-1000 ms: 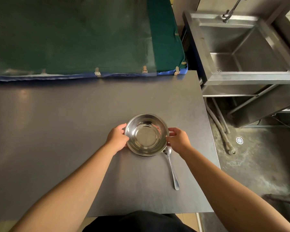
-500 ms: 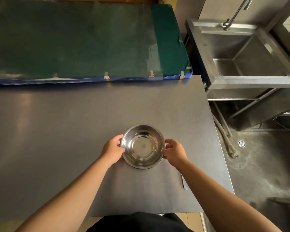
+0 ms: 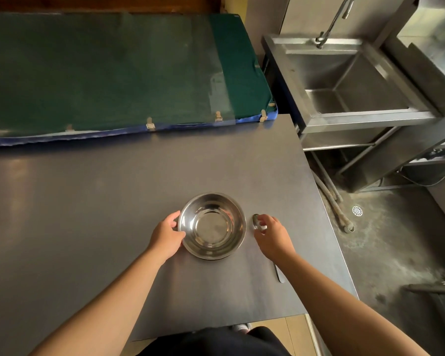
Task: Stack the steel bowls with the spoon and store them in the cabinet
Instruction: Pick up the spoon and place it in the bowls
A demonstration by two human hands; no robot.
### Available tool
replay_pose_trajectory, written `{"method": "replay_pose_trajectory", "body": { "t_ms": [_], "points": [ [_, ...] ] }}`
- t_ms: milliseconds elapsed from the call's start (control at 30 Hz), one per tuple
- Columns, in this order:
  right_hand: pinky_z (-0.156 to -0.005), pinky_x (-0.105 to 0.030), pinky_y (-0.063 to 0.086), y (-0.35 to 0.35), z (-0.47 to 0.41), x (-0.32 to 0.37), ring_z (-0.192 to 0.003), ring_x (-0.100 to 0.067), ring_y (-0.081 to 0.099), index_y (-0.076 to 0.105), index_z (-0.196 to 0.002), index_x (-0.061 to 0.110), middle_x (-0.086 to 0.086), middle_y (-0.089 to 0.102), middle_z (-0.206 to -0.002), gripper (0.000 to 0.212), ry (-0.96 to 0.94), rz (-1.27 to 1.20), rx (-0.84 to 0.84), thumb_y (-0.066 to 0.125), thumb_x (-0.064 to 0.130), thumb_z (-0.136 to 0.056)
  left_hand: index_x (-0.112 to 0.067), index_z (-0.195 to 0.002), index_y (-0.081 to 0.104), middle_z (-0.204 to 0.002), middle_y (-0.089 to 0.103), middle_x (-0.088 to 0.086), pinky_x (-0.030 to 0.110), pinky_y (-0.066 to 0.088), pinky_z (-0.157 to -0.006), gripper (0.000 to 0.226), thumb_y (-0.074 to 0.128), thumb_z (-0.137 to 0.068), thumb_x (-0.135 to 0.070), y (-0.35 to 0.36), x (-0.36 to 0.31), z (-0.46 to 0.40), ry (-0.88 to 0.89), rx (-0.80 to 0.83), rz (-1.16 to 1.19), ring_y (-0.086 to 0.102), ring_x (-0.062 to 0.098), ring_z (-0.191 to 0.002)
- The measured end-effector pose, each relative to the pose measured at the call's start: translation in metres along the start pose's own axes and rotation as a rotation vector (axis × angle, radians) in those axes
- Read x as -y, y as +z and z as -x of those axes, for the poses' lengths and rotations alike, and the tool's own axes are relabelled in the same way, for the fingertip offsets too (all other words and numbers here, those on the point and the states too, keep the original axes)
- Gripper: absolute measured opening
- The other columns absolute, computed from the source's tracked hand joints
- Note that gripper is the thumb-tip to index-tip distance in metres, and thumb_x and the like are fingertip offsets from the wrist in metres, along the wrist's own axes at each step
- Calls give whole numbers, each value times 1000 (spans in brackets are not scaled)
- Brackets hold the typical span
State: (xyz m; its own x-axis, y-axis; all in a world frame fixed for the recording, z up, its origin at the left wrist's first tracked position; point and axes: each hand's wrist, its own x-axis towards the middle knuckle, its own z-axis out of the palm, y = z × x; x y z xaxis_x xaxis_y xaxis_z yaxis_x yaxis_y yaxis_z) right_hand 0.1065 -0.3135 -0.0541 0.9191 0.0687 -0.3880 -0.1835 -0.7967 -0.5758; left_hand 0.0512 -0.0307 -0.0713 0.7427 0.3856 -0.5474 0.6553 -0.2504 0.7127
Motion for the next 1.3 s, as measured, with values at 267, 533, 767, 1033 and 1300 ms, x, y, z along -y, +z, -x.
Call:
{"method": "replay_pose_trajectory", "body": {
  "t_ms": [267,533,767,1033,1300],
  "points": [
    [-91,-39,50,-1,7,-28,-113,-31,59,56,-131,12,-12,59,-125,44,130,141,-38,66,25,-91,-28,-149,43,-129,56,6,37,61,-74,72,60,-86,1,1,0,4,-18,26,67,68,19,-88],
    [-76,-33,46,10,6,-37,-102,-32,61,69,-107,12,-12,63,-114,22,226,185,-37,61,22,-89,-26,-150,42,-125,52,3,25,57,-60,74,59,-86,6,-5,-4,4,-32,68,87,65,13,-82],
    [-59,-29,47,8,11,-29,-74,-29,64,68,-89,14,-7,67,-85,12,278,217,-13,58,14,-81,-26,-151,39,-125,49,6,29,58,-66,76,63,-86,5,-10,-6,2,-59,126,106,64,24,-95],
    [-53,-29,41,0,20,-6,-67,-26,58,56,-79,20,-3,63,-76,7,187,222,-95,62,18,-82,-24,-151,39,-126,51,8,33,60,-73,77,65,-85,6,-14,-6,2,-52,166,124,64,27,-100],
    [-56,-32,47,5,19,45,-67,-28,59,60,-75,18,-2,65,-71,7,8,234,-109,61,19,-82,-21,-148,45,-107,52,2,30,61,-66,74,65,-84,10,-15,-5,-1,-70,188,184,64,22,-92]
  ]
}}
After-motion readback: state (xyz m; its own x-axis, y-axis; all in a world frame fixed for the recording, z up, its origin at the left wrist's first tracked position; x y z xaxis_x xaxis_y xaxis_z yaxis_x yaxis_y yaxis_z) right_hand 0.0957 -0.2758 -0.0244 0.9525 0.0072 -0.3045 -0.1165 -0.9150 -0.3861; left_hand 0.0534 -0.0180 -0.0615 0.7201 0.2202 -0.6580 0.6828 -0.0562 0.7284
